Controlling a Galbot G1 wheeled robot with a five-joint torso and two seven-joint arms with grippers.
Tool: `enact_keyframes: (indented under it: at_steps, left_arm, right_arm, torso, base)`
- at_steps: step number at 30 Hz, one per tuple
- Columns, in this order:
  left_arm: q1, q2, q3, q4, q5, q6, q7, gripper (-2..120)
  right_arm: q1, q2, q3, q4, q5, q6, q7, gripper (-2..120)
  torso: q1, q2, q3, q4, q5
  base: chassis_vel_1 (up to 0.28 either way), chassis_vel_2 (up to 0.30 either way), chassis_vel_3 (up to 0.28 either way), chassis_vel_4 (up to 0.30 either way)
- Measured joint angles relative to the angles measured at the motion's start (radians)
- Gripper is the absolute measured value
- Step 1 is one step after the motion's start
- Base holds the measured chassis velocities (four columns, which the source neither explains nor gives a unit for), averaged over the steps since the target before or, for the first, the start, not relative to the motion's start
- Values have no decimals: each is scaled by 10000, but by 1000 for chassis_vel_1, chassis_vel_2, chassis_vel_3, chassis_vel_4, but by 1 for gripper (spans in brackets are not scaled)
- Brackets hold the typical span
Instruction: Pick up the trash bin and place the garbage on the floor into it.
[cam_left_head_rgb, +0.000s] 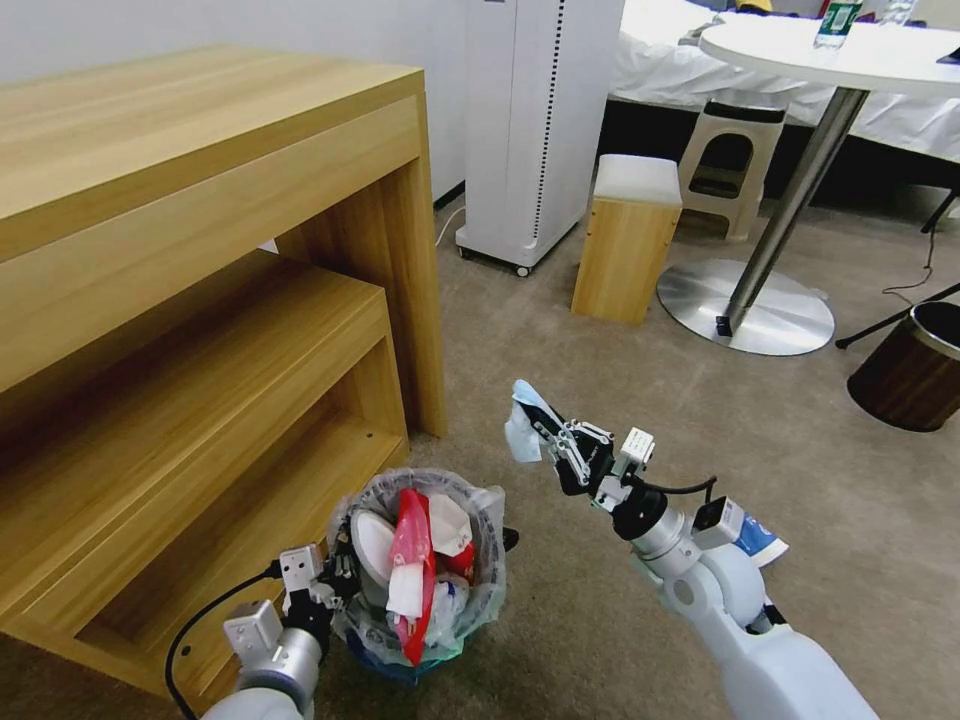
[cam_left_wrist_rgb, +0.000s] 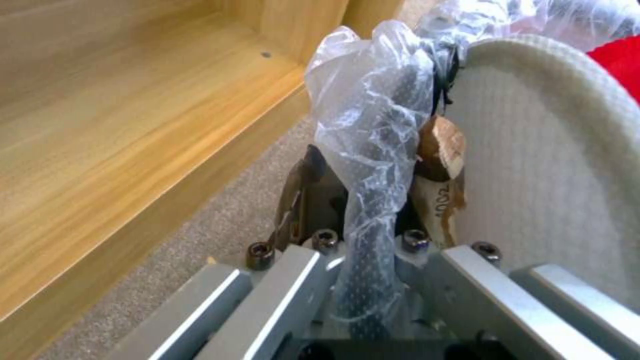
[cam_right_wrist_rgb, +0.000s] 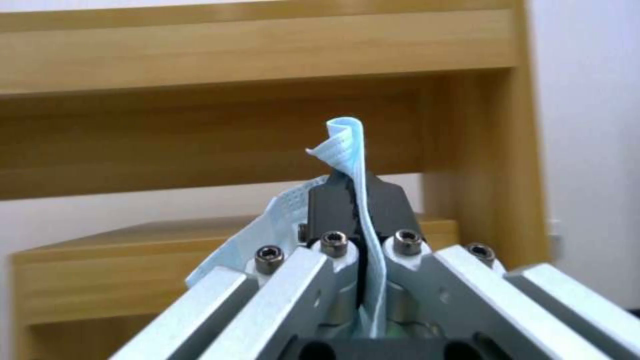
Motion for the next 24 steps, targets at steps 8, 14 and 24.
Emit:
enact_keyframes:
  at_steps: [8, 14, 24]
  left_arm:
    - [-19, 108, 296, 149, 385, 57, 49, 1]
    - [-159, 24, 404, 281, 494, 104, 54, 1]
    - [-259, -72, 429, 341, 511, 160, 36, 1]
  right_arm:
    - [449, -892, -1009, 147, 114, -311, -302, 0]
    - [621, -1170, -1960, 239, 70, -440, -185, 0]
    - [829, -1364, -3088, 344, 69, -654, 102, 0]
  torso:
    - [0, 0, 0, 0, 2]
    - [0, 0, 0, 0, 2]
    - [0, 0, 0, 0, 1]
  base:
    - [0, 0, 0, 0]
    - [0, 0, 0, 0]
    - [0, 0, 0, 0]
